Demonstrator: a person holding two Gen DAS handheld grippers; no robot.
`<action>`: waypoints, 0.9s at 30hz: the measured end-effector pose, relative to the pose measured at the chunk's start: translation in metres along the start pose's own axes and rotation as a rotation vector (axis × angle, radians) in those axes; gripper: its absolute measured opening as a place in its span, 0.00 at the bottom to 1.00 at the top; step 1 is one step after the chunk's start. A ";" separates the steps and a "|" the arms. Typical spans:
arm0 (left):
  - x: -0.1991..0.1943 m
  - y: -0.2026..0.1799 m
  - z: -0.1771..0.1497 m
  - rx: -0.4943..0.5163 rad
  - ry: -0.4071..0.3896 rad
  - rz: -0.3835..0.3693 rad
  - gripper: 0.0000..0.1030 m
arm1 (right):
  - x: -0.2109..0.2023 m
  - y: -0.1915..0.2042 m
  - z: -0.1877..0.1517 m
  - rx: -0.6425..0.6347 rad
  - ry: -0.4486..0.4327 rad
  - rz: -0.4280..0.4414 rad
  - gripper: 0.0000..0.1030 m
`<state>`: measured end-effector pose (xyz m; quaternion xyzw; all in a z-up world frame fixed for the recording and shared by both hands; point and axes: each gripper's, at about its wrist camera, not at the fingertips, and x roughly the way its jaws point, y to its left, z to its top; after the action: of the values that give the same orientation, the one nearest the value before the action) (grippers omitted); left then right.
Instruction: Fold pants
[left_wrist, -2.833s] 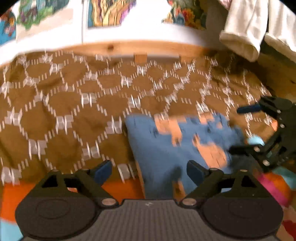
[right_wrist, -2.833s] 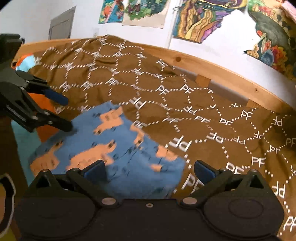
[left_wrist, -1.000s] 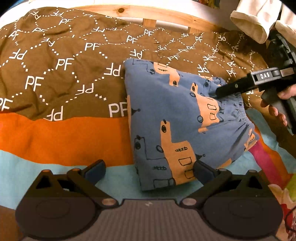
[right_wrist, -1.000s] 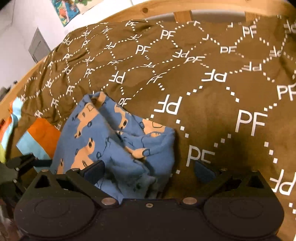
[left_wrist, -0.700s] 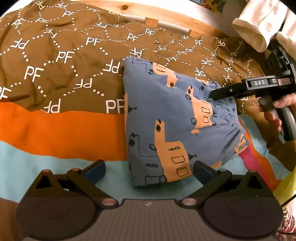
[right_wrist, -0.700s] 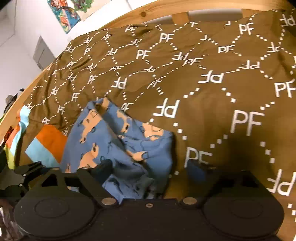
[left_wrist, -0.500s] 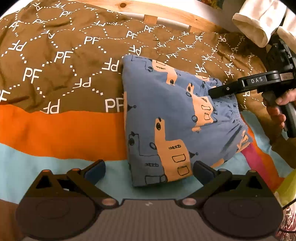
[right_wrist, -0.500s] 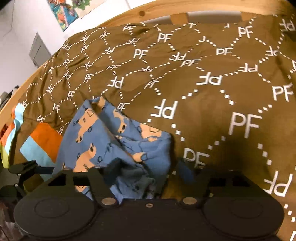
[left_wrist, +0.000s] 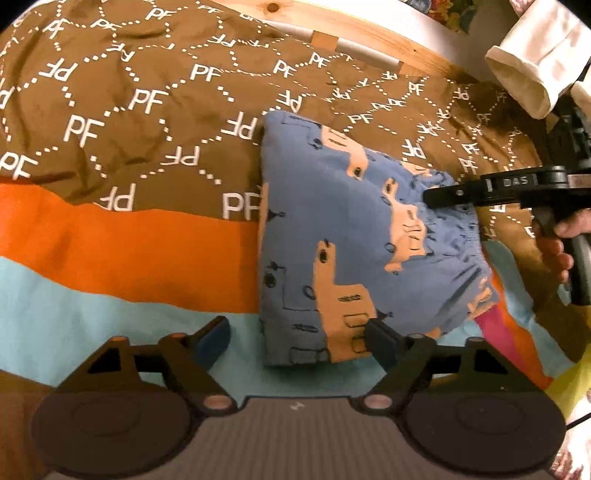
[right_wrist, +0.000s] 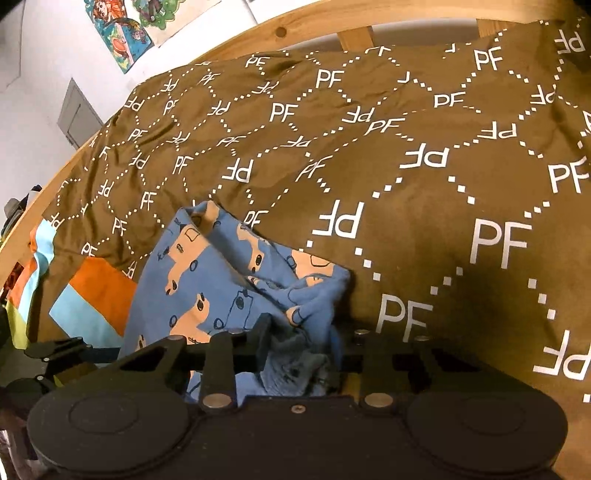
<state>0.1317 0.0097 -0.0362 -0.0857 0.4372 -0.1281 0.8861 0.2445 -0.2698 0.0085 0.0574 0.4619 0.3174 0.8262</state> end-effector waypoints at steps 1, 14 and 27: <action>0.000 -0.001 0.000 -0.004 0.007 -0.011 0.74 | 0.000 0.000 0.000 0.000 0.000 -0.001 0.32; 0.001 0.015 0.003 -0.161 0.030 -0.092 0.63 | 0.001 0.003 0.000 -0.029 -0.003 -0.020 0.32; -0.009 0.004 0.010 -0.172 -0.007 -0.003 0.17 | -0.011 0.082 -0.011 -0.476 -0.022 -0.257 0.18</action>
<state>0.1352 0.0162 -0.0242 -0.1625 0.4431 -0.0913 0.8769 0.1934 -0.2128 0.0422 -0.1941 0.3687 0.3088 0.8550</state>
